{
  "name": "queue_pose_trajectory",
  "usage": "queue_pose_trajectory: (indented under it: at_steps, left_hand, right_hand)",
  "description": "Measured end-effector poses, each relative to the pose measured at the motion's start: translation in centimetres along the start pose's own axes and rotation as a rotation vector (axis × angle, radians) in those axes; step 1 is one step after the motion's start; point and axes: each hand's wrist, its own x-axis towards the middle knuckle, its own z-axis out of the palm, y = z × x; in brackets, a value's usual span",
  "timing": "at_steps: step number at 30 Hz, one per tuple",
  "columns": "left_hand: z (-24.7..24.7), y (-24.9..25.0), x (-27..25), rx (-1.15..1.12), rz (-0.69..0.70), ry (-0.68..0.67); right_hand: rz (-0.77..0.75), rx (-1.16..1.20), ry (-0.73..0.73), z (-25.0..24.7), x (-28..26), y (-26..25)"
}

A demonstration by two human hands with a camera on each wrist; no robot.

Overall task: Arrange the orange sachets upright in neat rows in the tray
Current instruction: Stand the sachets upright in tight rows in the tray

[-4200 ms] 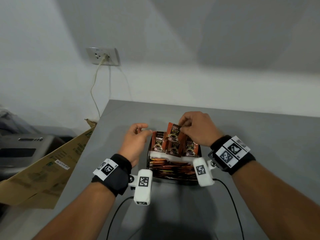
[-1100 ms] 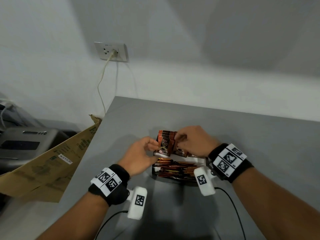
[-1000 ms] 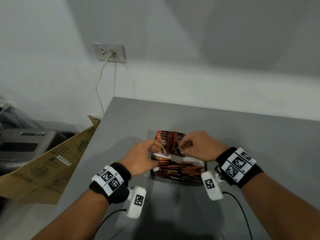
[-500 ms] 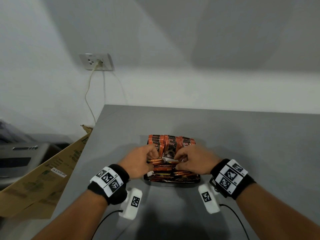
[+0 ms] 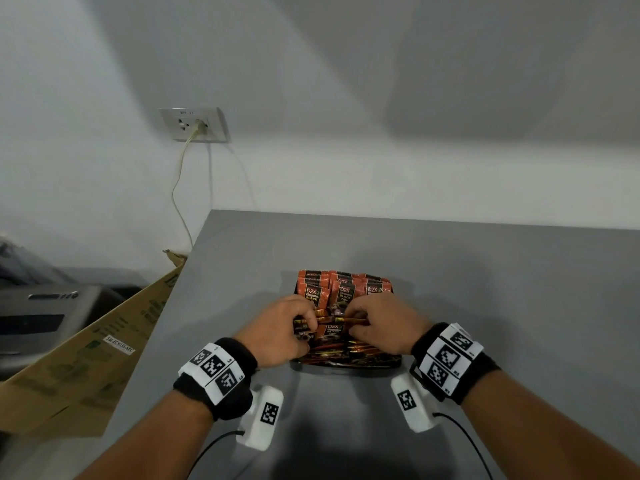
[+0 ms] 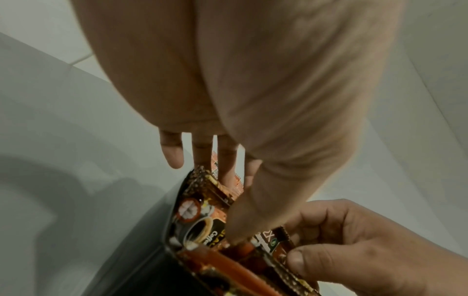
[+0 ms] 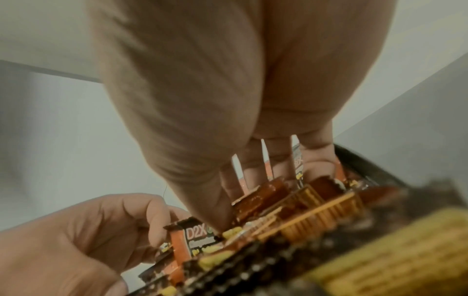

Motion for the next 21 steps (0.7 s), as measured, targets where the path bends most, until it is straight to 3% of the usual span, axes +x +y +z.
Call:
queue_pose_trajectory:
  at_steps: [16, 21]
  left_hand:
    - [0.6, 0.3, 0.6, 0.201, 0.04, 0.078]
    - [0.4, 0.5, 0.4, 0.144, 0.043, 0.12]
  right_hand:
    - [0.003, -0.066, 0.008, 0.2, 1.3, -0.7]
    - [-0.014, -0.009, 0.053, 0.2, 1.1, -0.7]
